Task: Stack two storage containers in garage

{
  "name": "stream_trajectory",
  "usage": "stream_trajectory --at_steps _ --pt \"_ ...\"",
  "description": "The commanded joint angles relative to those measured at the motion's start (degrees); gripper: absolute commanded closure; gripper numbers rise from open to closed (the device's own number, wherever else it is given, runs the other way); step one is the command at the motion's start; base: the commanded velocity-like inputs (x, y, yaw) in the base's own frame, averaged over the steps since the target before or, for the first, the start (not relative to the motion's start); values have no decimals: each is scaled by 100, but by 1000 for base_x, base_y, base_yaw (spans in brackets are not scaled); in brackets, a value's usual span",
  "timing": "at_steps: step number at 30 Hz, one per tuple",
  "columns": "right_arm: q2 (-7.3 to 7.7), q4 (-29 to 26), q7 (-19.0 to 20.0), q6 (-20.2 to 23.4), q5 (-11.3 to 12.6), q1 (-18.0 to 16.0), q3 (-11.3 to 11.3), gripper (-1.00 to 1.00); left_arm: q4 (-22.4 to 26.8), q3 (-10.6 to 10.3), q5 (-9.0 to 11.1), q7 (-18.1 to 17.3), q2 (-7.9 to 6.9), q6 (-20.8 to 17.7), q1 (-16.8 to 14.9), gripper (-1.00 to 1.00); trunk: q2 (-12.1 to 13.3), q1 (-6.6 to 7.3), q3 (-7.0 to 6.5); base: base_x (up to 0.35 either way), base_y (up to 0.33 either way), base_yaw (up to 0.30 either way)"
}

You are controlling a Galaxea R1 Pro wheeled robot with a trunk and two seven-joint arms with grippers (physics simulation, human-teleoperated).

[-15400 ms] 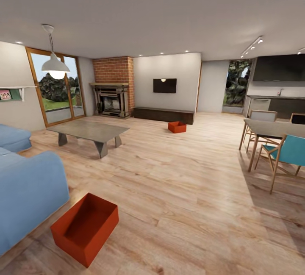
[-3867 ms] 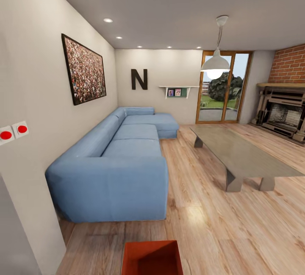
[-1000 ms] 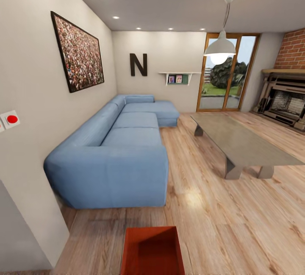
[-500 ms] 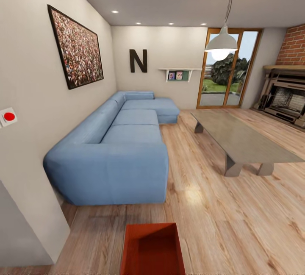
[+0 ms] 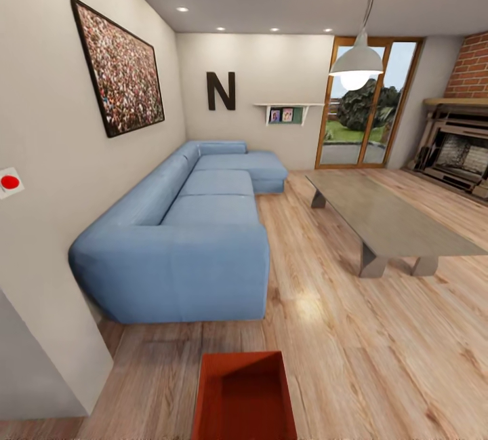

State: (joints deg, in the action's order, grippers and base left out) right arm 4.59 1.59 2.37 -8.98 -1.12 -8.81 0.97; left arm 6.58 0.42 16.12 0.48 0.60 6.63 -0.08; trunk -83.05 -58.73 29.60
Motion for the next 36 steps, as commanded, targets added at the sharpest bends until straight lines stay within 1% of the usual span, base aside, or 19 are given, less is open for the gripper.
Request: stream_trajectory --at_steps 1,36 --pt "0 17 12 -33 -11 -7 8 -100 2 2 22 5 2 14 -1 -100 -3 0 14 0 0 0" --pt "2 17 18 -17 -11 -7 17 -100 2 2 22 -4 2 14 -1 -100 -3 0 335 0 0 0"
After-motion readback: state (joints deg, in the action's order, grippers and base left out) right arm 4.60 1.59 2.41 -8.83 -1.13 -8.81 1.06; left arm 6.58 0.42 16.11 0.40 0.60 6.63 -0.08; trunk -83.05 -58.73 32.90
